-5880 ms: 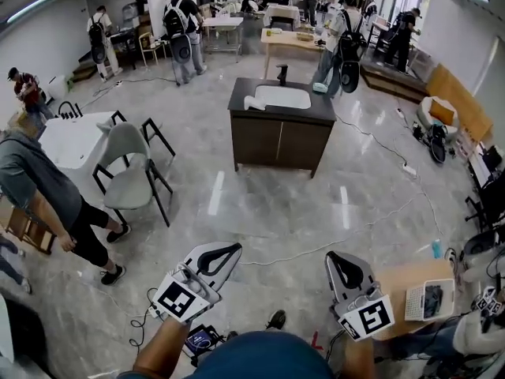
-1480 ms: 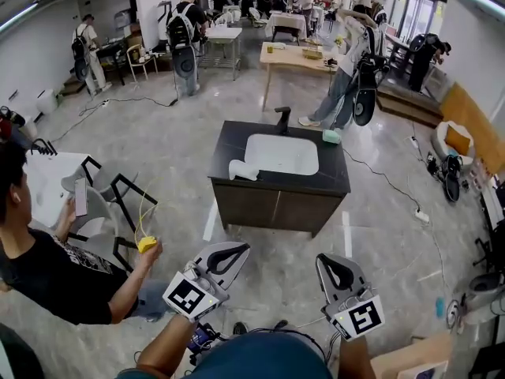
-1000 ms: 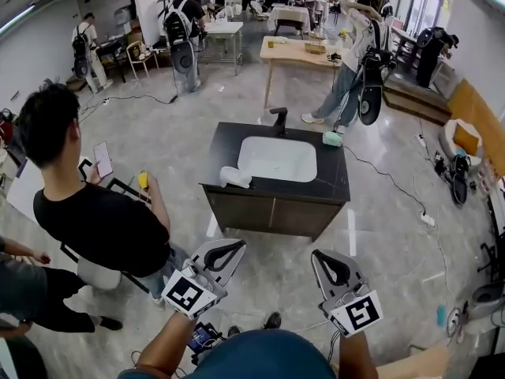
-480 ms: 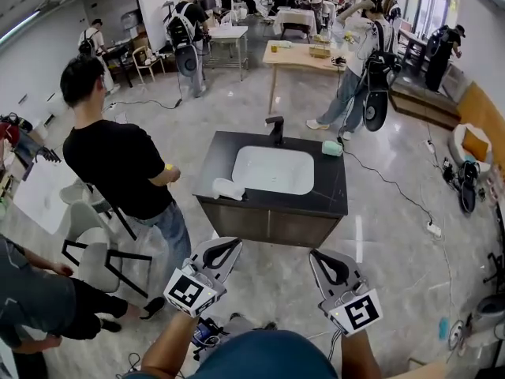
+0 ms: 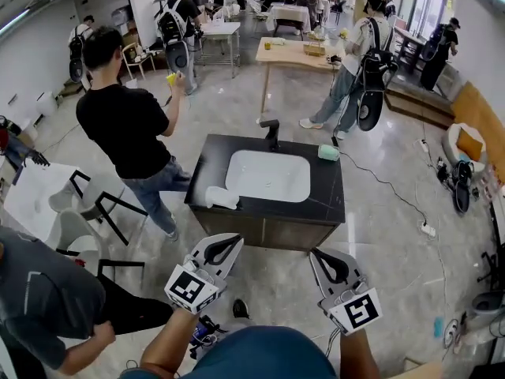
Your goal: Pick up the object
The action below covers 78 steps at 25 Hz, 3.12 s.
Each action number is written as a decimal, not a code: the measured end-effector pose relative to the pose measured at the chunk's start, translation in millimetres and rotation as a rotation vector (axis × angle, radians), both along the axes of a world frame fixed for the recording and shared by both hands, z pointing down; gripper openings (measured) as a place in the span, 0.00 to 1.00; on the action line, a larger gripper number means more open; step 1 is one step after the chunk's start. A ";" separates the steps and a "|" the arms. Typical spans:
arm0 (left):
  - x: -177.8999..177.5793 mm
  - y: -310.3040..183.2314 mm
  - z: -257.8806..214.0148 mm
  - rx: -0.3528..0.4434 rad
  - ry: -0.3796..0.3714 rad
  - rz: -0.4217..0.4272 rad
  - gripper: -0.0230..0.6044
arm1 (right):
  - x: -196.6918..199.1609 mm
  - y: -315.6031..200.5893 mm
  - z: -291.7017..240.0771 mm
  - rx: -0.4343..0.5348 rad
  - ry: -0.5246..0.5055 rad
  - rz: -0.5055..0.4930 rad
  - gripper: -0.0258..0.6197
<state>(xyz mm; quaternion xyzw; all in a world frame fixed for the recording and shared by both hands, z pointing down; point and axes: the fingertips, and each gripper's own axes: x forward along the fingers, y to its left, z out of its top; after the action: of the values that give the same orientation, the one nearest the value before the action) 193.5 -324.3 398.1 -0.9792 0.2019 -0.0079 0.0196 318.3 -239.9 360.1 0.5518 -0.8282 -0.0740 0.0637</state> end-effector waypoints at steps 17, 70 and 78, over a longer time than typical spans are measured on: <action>4.0 -111.5 31.9 -0.057 0.011 0.060 0.04 | -3.1 -106.2 9.8 -0.023 0.032 0.080 0.06; -55.3 -338.6 405.1 -1.237 0.464 -0.772 0.40 | 48.1 -349.7 66.5 -0.190 0.025 -0.235 0.06; -52.8 -336.9 415.6 -1.248 0.480 -0.752 0.40 | 33.5 -362.9 74.5 -0.203 0.039 -0.265 0.06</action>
<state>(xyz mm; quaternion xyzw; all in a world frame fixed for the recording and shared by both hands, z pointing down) 140.7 -661.2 813.7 -0.6491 0.4782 0.0862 -0.5853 351.8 -602.7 434.5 0.4268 -0.8956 -0.0085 0.1249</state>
